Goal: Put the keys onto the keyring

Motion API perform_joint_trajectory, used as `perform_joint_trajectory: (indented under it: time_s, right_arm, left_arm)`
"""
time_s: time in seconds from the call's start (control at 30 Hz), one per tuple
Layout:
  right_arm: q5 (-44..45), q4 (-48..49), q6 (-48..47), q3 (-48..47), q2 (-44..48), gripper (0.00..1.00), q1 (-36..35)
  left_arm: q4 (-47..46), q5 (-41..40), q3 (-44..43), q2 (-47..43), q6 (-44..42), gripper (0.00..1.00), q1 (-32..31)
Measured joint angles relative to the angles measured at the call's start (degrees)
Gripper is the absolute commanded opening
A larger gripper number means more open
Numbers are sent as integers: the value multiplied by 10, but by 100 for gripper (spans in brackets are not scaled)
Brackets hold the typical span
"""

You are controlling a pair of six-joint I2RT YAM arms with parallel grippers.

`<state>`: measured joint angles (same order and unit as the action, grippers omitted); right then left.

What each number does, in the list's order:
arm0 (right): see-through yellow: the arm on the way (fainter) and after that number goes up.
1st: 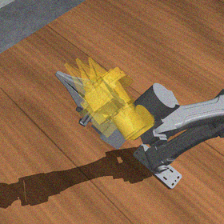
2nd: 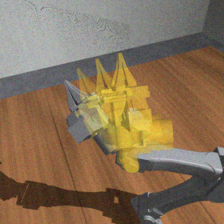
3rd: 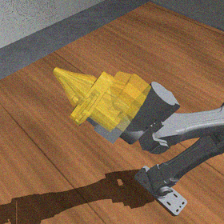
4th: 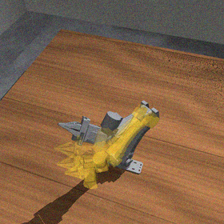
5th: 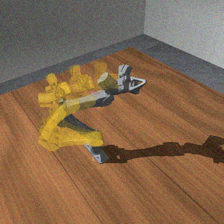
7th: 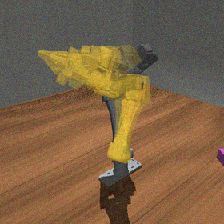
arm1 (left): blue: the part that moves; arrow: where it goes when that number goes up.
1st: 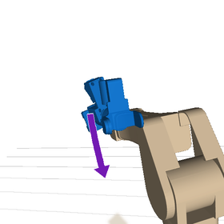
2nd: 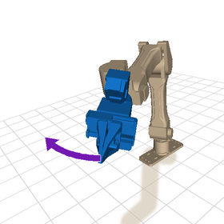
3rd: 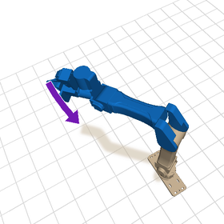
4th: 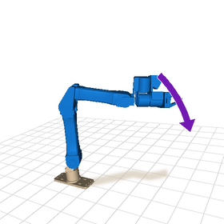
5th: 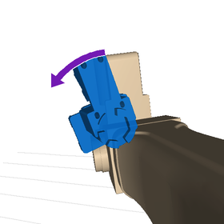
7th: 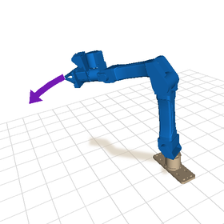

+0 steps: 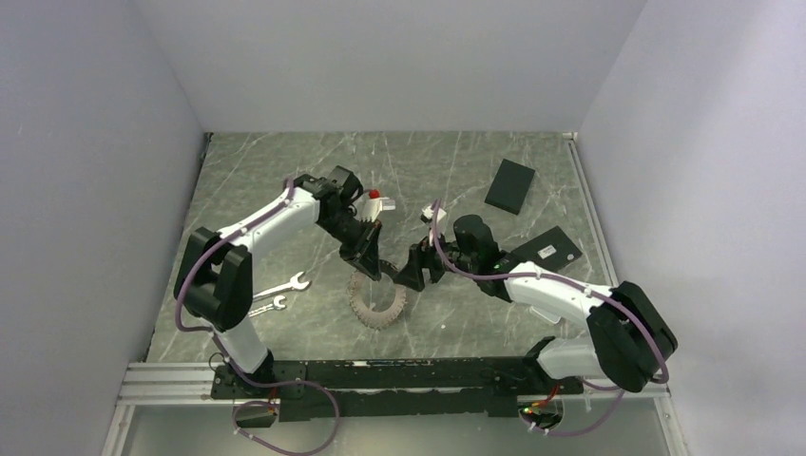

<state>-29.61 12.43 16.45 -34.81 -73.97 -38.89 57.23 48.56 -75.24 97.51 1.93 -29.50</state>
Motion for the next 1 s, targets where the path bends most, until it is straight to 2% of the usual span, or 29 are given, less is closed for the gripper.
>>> perform_joint_trajectory:
  time_s: [0.13, 0.17, 0.2, 0.23, 0.77, 1.0]
  right_arm:
    - [2, 0, -4, 0, -7, 78, 0]
    - [4, 0, -5, 0, -7, 89, 0]
    - [7, 0, -5, 0, -7, 15, 0]
    - [8, 1, -6, 0, -7, 2, 0]
    - [48, 1, -20, 0, -7, 0, -1]
    - [171, -14, -50, -23, -18, 0, -9]
  left_arm:
    - [0, 2, 0, -2, 0, 0, 0]
    - [-1, 2, 1, -3, 0, 0, 0]
    - [-1, 2, 2, -3, 0, 0, 0]
    - [-3, 3, 3, -3, 0, 0, 0]
    - [-27, 3, 19, -5, 3, 0, 0]
    - [-99, 21, 27, 29, 31, 0, 0]
